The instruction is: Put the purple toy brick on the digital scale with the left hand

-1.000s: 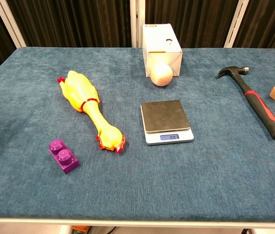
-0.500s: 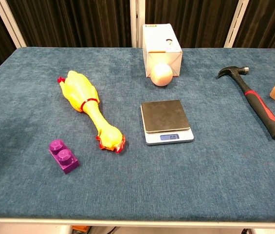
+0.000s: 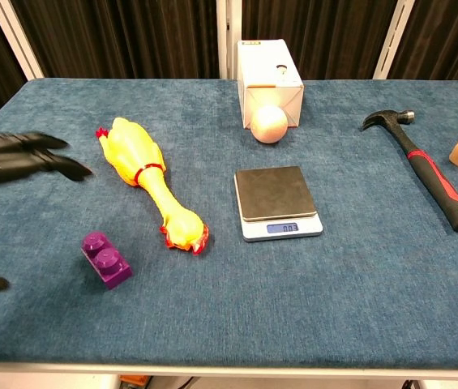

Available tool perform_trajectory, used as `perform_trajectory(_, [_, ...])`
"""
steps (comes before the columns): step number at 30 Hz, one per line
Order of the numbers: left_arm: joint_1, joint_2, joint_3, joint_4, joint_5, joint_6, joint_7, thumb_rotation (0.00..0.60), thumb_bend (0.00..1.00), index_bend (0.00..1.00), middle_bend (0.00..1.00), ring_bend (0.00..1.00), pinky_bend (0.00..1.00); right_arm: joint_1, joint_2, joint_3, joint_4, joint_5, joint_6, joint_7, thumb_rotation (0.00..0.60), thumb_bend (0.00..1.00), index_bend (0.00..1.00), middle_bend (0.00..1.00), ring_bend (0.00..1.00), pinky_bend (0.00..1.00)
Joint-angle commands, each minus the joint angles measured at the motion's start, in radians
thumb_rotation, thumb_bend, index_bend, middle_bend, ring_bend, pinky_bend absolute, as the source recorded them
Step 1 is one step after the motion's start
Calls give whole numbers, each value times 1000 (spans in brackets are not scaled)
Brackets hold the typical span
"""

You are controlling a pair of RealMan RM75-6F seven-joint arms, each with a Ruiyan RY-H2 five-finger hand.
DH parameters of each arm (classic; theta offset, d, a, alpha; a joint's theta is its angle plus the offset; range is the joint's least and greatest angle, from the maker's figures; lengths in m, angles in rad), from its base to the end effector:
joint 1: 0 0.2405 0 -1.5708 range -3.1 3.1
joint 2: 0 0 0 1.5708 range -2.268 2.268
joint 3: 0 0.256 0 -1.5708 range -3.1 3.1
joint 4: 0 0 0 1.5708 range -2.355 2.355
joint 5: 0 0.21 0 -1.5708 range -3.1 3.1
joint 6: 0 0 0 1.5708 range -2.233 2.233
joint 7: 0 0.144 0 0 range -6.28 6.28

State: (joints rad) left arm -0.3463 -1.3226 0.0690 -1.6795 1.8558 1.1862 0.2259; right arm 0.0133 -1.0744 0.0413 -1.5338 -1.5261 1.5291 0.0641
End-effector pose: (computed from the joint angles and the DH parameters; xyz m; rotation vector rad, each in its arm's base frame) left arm -0.1976 0.1882 0.0287 -2.1269 -0.7174 -1.0516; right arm -0.3355 -0.1570 0.1851 1.3604 -0.8629 0.8456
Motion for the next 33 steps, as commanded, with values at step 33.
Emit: perform_trajectory(33, [-142,-231,8,255,-82,-93,-78,600,129,366,358,281,402,-9,-4,1,45,30,-22,45,600,224,0,0,0,0])
